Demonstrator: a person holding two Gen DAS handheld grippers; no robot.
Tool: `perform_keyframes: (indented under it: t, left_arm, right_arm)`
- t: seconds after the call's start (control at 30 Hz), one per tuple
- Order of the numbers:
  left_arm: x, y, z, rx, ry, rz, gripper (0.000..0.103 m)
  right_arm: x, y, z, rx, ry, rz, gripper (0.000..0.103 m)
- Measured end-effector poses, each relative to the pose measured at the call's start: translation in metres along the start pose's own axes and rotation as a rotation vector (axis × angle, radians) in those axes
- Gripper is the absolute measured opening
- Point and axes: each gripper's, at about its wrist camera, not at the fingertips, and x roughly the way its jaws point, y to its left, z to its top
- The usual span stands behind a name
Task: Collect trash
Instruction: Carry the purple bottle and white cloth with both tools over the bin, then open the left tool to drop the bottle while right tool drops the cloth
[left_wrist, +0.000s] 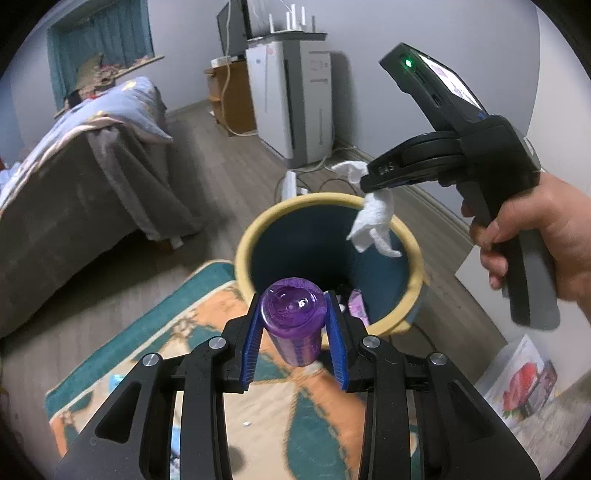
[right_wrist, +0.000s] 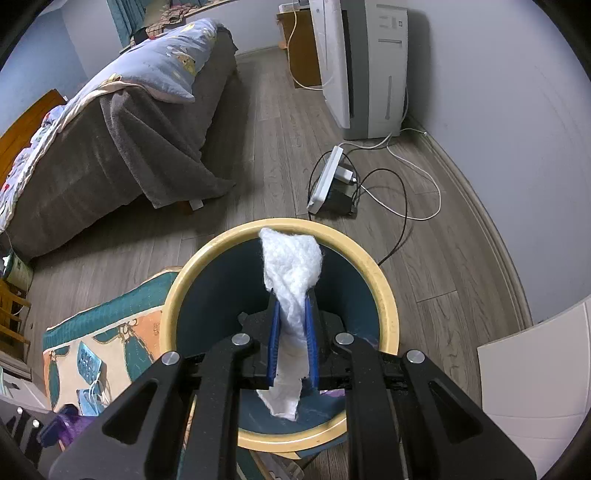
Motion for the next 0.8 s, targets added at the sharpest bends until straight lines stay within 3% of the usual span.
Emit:
perform_keyframes:
  t: [0.3, 0.8]
  left_arm:
    - [0.035, -0.004, 0.024, 0.009, 0.030, -0.004, 0.034]
    - [0.083, 0.000, 0.025, -0.012, 0.102, 0.013, 0.034]
  right_arm:
    - [0.000, -0.005, 0.000, 0.001, -0.010, 0.001, 0.012]
    - [0.016, -0.012, -0.004, 0.030, 0.037, 0.004, 0.012]
